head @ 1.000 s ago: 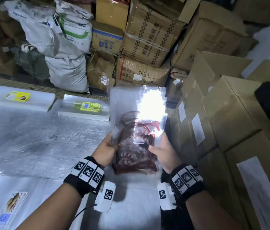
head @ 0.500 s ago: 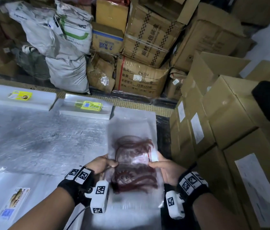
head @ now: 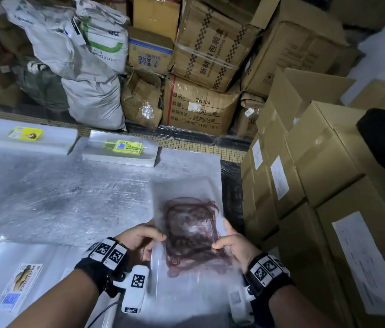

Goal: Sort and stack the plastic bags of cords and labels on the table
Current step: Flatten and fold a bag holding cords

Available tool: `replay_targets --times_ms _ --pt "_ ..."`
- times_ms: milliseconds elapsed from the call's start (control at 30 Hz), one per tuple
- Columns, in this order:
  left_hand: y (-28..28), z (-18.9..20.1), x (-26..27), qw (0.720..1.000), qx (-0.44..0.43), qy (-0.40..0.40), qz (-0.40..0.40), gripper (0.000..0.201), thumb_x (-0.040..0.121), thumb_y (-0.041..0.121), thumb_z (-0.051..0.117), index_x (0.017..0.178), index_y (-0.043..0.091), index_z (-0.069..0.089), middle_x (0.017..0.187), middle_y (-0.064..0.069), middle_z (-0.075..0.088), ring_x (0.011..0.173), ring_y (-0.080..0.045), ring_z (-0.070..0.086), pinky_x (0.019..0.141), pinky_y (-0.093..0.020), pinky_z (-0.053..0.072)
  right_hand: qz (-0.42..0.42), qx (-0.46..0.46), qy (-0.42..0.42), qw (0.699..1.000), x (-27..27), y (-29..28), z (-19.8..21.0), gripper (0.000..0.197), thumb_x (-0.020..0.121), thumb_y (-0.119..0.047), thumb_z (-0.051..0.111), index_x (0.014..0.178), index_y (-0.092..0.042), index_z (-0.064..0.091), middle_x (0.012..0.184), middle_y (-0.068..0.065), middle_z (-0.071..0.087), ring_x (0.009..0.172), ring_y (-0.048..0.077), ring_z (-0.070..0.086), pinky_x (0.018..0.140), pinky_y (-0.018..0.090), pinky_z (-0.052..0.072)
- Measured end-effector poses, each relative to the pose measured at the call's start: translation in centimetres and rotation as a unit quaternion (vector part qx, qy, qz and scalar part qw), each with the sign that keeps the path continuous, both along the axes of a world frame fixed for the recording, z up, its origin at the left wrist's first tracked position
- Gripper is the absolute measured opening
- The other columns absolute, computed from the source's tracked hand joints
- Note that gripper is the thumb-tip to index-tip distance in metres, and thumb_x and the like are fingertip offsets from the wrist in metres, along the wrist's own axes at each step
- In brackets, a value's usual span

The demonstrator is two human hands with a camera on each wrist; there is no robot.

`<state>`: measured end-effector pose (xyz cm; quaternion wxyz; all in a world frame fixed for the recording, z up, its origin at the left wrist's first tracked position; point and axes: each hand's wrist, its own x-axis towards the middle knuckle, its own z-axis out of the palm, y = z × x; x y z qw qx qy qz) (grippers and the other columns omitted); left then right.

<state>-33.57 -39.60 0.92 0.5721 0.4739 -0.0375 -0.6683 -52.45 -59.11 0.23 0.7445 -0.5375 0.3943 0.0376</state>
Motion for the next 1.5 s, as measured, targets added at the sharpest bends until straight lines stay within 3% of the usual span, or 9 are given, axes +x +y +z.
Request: replay_targets --times_ms 67,233,433,633,833,1067,1167,1300,1500 --pt "-0.3 0.0 -1.3 0.999 -0.019 0.016 0.040 0.074 0.052 0.008 0.082 0.118 -0.016 0.057 0.095 -0.031 0.061 0.077 -0.038 0.063 0.069 -0.044 0.054 -0.019 -0.006 -0.014 1.000 0.1 0.6 0.9 0.091 0.082 0.019 0.044 0.158 -0.022 0.016 0.158 0.002 0.030 0.137 0.018 0.039 0.113 0.030 0.031" --pt "-0.2 -0.3 -2.4 0.997 -0.037 0.007 0.060 0.068 0.050 0.007 0.082 0.112 -0.015 0.063 0.097 -0.033 0.067 0.081 -0.038 0.067 0.070 -0.041 0.056 -0.051 0.017 -0.038 0.998 0.5 0.9 0.9 0.085 0.085 0.022 0.037 0.155 -0.026 0.022 0.134 0.002 0.053 0.096 0.010 0.058 0.077 0.022 0.047" --pt "-0.1 -0.5 -2.0 0.997 0.014 -0.072 0.027 0.069 0.062 0.008 0.079 0.125 -0.010 0.057 0.124 -0.031 0.061 0.118 -0.045 0.057 0.110 -0.053 0.036 -0.059 0.071 -0.063 0.994 0.5 0.6 -0.4 0.082 0.078 0.023 0.039 0.136 -0.034 0.050 0.123 0.016 0.068 0.111 0.031 0.067 0.092 0.043 0.053" --pt "-0.1 -1.0 -1.9 0.996 0.062 -0.052 0.026 0.076 0.050 -0.005 0.079 0.120 -0.018 0.054 0.104 -0.038 0.062 0.077 -0.041 0.065 0.061 -0.041 0.052 -0.055 0.065 -0.059 0.995 0.6 0.8 -1.1 0.092 0.075 0.035 0.036 0.138 -0.030 0.049 0.124 0.010 0.069 0.117 0.027 0.063 0.094 0.036 0.049" --pt "-0.5 -0.7 -2.3 0.992 0.053 -0.086 0.073 0.056 0.067 -0.012 0.061 0.123 -0.010 0.056 0.119 -0.027 0.065 0.112 -0.039 0.062 0.097 -0.044 0.044 -0.044 0.049 -0.038 0.997 0.7 0.3 -1.0 0.094 0.074 0.028 0.050 0.136 -0.043 0.048 0.137 0.007 0.061 0.123 0.027 0.059 0.109 0.042 0.042" --pt "-0.8 0.7 -2.5 0.993 -0.023 -0.073 0.093 0.075 0.051 -0.012 0.056 0.123 0.002 0.044 0.091 -0.030 0.060 0.059 -0.032 0.066 0.048 -0.031 0.052 -0.052 0.059 -0.075 0.994 0.6 0.5 -1.2 0.084 0.076 0.032 0.037 0.135 -0.026 0.054 0.131 0.020 0.063 0.126 0.036 0.056 0.115 0.048 0.034" --pt "-1.2 -0.2 -2.2 0.988 -0.011 -0.102 0.118 0.089 0.050 -0.009 0.060 0.135 0.005 0.036 0.105 -0.028 0.057 0.061 -0.028 0.065 0.047 -0.033 0.050 -0.056 0.072 -0.073 0.993 0.6 0.6 -1.1 0.079 0.077 0.029 0.038 0.130 -0.027 0.058 0.128 0.021 0.064 0.123 0.037 0.059 0.111 0.049 0.041" --pt "-0.6 -0.4 -2.3 0.988 -0.023 -0.103 0.117 0.090 0.050 -0.005 0.065 0.135 0.017 0.045 0.128 -0.023 0.059 0.107 -0.034 0.064 0.081 -0.042 0.052 -0.062 0.089 -0.070 0.992 0.8 0.5 -0.4 0.075 0.080 0.029 0.035 0.126 -0.026 0.060 0.124 0.022 0.066 0.112 0.036 0.065 0.083 0.038 0.057" --pt "-0.6 0.4 -2.9 0.986 -0.075 0.039 0.145 0.044 0.092 0.003 0.045 0.135 0.014 0.049 0.112 -0.029 0.059 0.061 -0.037 0.068 0.043 -0.034 0.052 -0.082 0.086 -0.039 0.992 1.1 -0.2 -0.6 0.070 0.082 0.028 0.037 0.124 -0.025 0.058 0.113 0.016 0.072 0.097 0.028 0.071 0.067 0.031 0.058"
